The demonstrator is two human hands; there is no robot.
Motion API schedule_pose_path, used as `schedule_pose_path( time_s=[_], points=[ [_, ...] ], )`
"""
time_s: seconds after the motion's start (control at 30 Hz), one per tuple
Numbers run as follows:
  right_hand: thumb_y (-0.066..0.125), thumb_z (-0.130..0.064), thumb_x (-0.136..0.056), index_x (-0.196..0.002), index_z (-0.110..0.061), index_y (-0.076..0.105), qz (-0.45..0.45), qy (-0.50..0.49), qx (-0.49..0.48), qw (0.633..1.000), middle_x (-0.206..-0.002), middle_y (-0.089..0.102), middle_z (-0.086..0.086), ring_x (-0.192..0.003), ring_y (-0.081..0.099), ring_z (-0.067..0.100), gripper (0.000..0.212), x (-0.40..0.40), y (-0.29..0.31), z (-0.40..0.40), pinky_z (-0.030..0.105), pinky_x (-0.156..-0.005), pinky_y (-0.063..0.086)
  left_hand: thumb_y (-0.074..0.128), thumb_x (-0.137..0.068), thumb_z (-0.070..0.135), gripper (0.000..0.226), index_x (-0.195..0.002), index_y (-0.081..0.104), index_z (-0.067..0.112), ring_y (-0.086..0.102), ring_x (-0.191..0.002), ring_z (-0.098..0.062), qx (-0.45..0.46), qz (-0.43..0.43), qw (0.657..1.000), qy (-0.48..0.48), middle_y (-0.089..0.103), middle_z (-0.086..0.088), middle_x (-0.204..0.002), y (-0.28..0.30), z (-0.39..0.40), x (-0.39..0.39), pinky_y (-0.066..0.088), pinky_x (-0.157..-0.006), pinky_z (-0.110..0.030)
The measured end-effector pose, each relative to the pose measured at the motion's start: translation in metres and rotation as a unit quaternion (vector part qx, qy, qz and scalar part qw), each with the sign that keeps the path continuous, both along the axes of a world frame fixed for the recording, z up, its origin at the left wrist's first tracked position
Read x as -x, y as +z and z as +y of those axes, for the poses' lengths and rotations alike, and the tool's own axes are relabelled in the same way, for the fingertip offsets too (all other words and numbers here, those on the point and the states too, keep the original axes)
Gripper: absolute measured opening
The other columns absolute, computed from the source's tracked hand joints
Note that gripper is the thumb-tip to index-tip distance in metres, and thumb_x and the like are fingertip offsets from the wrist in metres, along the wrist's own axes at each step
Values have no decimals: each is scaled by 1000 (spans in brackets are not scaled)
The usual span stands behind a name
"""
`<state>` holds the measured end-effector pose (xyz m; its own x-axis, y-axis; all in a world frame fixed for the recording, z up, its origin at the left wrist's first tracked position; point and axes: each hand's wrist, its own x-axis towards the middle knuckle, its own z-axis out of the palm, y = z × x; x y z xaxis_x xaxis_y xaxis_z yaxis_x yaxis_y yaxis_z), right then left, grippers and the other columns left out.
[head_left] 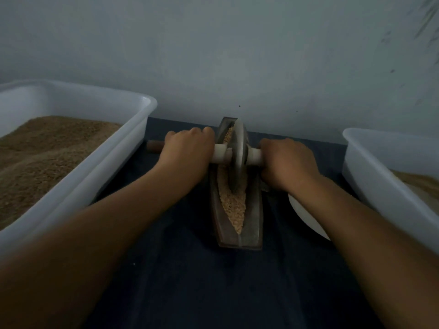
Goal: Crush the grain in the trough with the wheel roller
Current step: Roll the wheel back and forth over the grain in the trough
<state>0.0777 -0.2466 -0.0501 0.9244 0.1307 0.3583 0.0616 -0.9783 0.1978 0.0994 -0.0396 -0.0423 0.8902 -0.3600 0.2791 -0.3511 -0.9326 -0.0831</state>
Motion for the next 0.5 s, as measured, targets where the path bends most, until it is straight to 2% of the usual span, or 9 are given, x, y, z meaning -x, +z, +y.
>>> schedule_pose_path(
  time_s=[0.1, 0.2, 0.3, 0.4, 0.5],
  points=[
    [69, -32, -76, -94, -23, 64, 46, -20, -14, 999, -93, 65, 4, -77, 58, 27, 20, -25, 4, -6, 28, -57, 33, 68, -84, 17, 34, -111, 49, 14, 59, -101, -32, -1, 32, 999, -12, 60, -11, -112, 9, -7, -23, 37, -75, -42],
    [69, -35, -80, -94, -18, 62, 81, -26, -7, 996, -94, 64, 7, -78, 59, 27, 24, -46, 10, -7, 29, -60, 38, 73, -77, 15, 45, -117, 51, 10, 59, -103, -34, -38, 77, 996, -11, 60, -14, -112, 18, -10, -41, 48, -81, -46],
    [71, -36, -79, -90, -21, 56, 113, -39, -8, 993, -82, 53, 3, -68, 49, 21, 24, -57, 18, -4, 25, -53, 33, 73, -77, 21, 47, -118, 52, 11, 60, -102, -33, -53, 93, 994, -12, 61, -13, -113, 17, -10, -52, 52, -84, -45],
    [71, -33, -78, -80, -22, 48, 122, -49, -1, 991, -75, 47, 0, -64, 47, 19, 25, -59, 22, -1, 23, -49, 27, 73, -78, 24, 47, -119, 53, 13, 61, -102, -32, -43, 96, 994, -8, 62, -12, -113, 14, -8, -53, 51, -83, -43],
    [69, -29, -81, -77, -19, 52, 108, -48, 1, 993, -80, 54, 3, -60, 44, 16, 21, -50, 19, 0, 23, -48, 27, 74, -78, 22, 48, -120, 51, 13, 60, -101, -32, -32, 93, 995, 1, 60, -12, -112, 14, -7, -45, 51, -82, -44]
  ],
)
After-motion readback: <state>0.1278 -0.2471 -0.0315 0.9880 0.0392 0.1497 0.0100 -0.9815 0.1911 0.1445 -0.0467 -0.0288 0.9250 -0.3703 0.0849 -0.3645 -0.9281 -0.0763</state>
